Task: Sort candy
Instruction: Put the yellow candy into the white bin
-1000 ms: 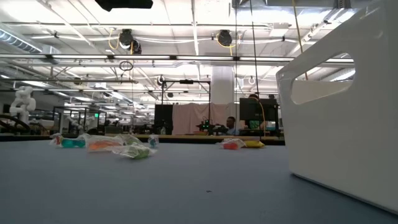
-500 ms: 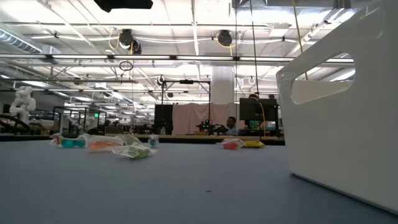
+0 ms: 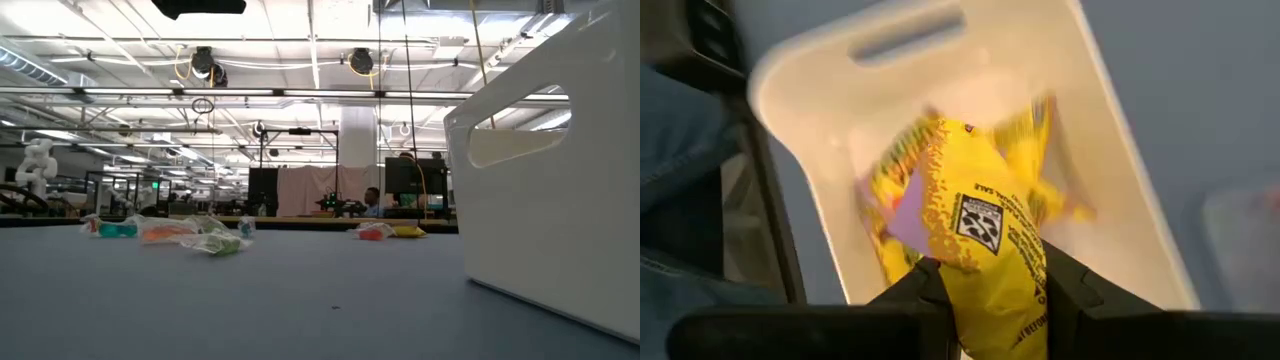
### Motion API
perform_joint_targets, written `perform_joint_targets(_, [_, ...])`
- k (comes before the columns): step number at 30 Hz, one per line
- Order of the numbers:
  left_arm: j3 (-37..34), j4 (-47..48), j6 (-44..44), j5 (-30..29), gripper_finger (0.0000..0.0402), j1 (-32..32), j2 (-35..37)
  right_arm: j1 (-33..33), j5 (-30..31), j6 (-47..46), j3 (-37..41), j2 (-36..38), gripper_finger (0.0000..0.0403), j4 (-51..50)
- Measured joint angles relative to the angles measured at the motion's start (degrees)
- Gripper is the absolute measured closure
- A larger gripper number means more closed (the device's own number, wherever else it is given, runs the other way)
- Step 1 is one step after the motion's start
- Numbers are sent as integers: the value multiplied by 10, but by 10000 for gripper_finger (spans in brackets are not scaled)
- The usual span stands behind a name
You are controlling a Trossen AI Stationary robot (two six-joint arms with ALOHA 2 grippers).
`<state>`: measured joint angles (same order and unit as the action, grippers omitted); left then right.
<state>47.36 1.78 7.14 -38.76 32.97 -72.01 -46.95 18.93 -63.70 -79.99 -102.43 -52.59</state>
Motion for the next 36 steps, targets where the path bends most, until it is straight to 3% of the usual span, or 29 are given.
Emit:
perform_joint_targets(7, [0,-1,0,0,112,0,0,2,-59,-76,0,-24,332,-28])
perform_joint_targets(17, [0,-9,-1,0,112,0,0,2,-77,-92,0,-22,329,-32])
perform_joint_targets(20, [0,-9,-1,0,112,0,0,2,-84,-94,0,-21,308,-31])
perform_joint_targets(30, [0,-9,-1,0,112,0,0,1,-85,-89,-10,-15,184,-48])
perform_joint_targets(33, [0,-9,-1,0,112,-5,0,-2,-53,-71,-31,-9,171,-66])
perform_joint_targets(36, [0,-11,-5,0,112,-16,0,-8,20,-42,-64,-5,171,-97])
